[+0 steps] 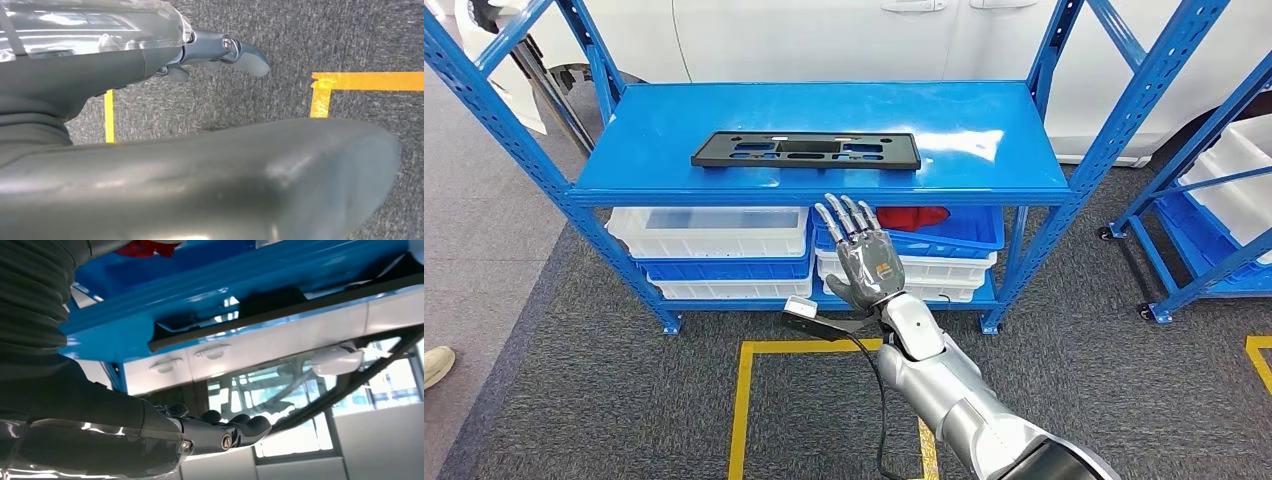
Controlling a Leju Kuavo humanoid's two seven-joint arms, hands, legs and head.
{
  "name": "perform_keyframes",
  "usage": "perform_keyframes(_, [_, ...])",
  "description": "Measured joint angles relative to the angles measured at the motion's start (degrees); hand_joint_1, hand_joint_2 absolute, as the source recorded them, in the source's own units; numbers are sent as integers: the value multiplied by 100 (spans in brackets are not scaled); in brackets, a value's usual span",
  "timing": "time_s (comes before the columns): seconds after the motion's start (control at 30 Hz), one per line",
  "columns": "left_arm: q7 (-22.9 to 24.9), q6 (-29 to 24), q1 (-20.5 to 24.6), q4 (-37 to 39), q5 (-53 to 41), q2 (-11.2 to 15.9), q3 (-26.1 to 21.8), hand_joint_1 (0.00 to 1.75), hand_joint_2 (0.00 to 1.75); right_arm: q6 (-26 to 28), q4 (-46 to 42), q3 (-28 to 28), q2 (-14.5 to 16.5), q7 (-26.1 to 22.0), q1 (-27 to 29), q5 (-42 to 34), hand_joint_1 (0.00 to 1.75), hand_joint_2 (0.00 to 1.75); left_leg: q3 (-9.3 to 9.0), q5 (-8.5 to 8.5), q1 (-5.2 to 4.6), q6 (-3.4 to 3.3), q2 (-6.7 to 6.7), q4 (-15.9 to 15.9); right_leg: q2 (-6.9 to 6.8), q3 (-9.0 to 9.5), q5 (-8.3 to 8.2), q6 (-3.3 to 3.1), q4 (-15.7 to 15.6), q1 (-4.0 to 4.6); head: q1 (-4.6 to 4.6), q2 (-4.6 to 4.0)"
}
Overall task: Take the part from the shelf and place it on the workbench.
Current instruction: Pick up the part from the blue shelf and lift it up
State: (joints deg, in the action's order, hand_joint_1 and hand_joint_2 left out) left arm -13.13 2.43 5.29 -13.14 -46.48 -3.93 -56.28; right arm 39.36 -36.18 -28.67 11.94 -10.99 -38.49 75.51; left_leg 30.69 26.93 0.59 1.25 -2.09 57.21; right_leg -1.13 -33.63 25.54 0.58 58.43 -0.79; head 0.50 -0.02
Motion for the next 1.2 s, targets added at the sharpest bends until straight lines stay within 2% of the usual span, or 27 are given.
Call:
perform_keyframes(0.2, [-4,28,18,2,-78,0,-7,0,0,9,170,353,89,-280,-26,90,0,175,6,6,-2,-9,0,16,1,-2,-4,4,-6,-15,0,0])
perform_keyframes(0.3, [-11,36,22,2,-98,0,-8,0,0,13,184,609,173,-506,-22,1,0,44,20,13,-3,-20,0,36,2,-4,-10,13,-6,-21,0,0])
perform_keyframes(0.33, [-14,37,23,2,-98,0,-10,0,0,14,192,708,209,-626,-22,-103,0,44,27,16,-3,-27,0,45,2,-6,-13,19,-6,-21,0,0])
perform_keyframes(0.43, [-25,37,22,2,-96,0,-26,0,0,21,203,1092,372,-1236,-16,-573,0,175,59,25,-5,-60,0,83,1,-17,-27,44,-6,-22,0,0])
perform_keyframes(0.53, [-32,40,22,2,-97,1,-52,0,0,34,171,1421,548,-1767,-14,-1047,0,175,76,5,-5,-121,0,75,-1,-19,-52,98,-30,-22,0,0])
perform_keyframes(0.6, [-44,40,28,6,-97,-10,-68,0,0,45,85,1528,634,-1868,-22,-1322,0,175,55,-55,15,-176,-7,-7,21,-72,36,134,79,-21,0,0])
perform_keyframes(0.63, [-50,39,33,8,-98,-15,-72,0,0,51,30,1552,661,-1870,-26,-1417,0,175,47,-82,26,-200,-11,-44,36,-175,173,141,300,-18,0,0])
perform_keyframes(0.7, [-59,35,39,11,-104,-22,-76,0,0,61,-67,1561,686,-1858,-9,-1543,0,175,53,-98,19,-223,-13,-59,64,-536,536,136,1064,-18,0,0])
perform_keyframes(0.73, [-61,32,39,12,-107,-22,-78,0,0,62,-105,1556,690,-1852,14,-1599,0,175,54,-97,13,-227,-8,-57,70,-714,648,132,1420,-18,0,0])
perform_keyframes(0.77, [-62,30,38,13,-110,-22,-80,0,0,62,-132,1544,693,-1846,36,-1677,0,175,52,-95,9,-228,-1,-55,73,-818,651,126,1604,-17,0,0])
perform_keyframes(0.8, [-63,28,38,14,-112,-23,-81,0,0,62,-146,1521,700,-1841,46,-1777,0,175,45,-89,7,-222,7,-51,75,-807,533,116,1539,-17,0,0])
perform_keyframes(0.83, [-64,28,38,14,-115,-26,-81,0,0,62,-152,1490,709,-1841,42,-1885,0,175,35,-79,7,-210,14,-45,73,-688,327,100,1248,-17,0,0])
perform_keyframes(0.87, [-66,28,38,15,-118,-30,-81,0,0,62,-153,1454,718,-1849,29,-1998,0,175,26,-63,7,-192,19,-35,66,-505,108,76,819,-15,0,0])
perform_keyframes(0.9, [-69,30,40,17,-121,-36,-81,0,0,62,-148,1420,730,-1865,7,-2100,0,175,27,-43,-3,-167,21,-18,58,-330,-44,50,424,-1,0,0])
perform_keyframes(0.93, [-72,31,42,19,-125,-40,-81,0,0,62,-138,1388,740,-1882,-12,-2187,0,175,36,-30,-13,-140,22,-2,52,-214,-127,23,152,9,0,0])
perform_keyframes(1.0, [-76,33,41,22,-133,-44,-81,0,0,63,-101,1348,757,-1899,-37,-2322,0,175,57,-21,-19,-78,18,9,56,-160,-124,-32,3,45,0,0])
perform_keyframes(1.07, [-78,35,40,23,-143,-44,-81,0,0,64,-62,1318,769,-1910,-53,-2433,0,175,53,8,3,-10,29,19,76,-149,-134,-98,-27,40,0,0])
perform_keyframes(1.1, [-79,40,41,24,-150,-45,-81,0,0,65,-42,1301,781,-1916,-70,-2487,0,175,84,73,12,21,51,102,82,-134,-139,-133,-48,28,0,0])
perform_keyframes(1.13, [-79,45,42,25,-155,-46,-82,0,0,66,-25,1282,795,-1919,-89,-2529,0,175,173,194,18,46,81,304,85,-118,-144,-162,-69,13,0,0])
perform_keyframes(1.2, [-79,57,32,26,-163,-50,-86,0,0,66,4,1260,820,-1886,-109,-2444,0,175,533,530,29,85,133,1029,95,-109,-138,-195,-76,10,0,0])
